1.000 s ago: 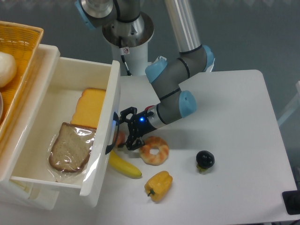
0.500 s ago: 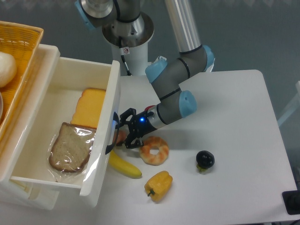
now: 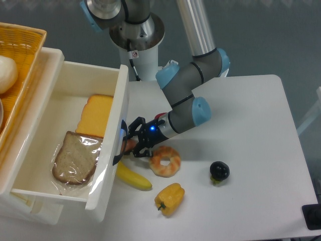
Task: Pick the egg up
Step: 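Close the gripper fingers on the small orange egg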
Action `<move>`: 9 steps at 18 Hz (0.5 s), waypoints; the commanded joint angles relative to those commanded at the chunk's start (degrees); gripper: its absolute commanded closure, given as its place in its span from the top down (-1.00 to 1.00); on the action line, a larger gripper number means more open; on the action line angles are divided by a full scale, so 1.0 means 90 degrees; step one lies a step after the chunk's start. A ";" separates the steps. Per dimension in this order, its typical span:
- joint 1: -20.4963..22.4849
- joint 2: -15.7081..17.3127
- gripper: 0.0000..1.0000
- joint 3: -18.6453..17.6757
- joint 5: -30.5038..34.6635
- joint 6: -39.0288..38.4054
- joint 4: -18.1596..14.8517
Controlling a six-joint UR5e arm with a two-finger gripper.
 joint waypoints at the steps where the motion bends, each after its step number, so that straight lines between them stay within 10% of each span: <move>1: 0.0000 0.0000 -0.35 0.0010 0.0000 0.0000 0.0000; 9: 0.0039 0.0010 -0.86 0.0175 0.0058 -0.0030 -0.0010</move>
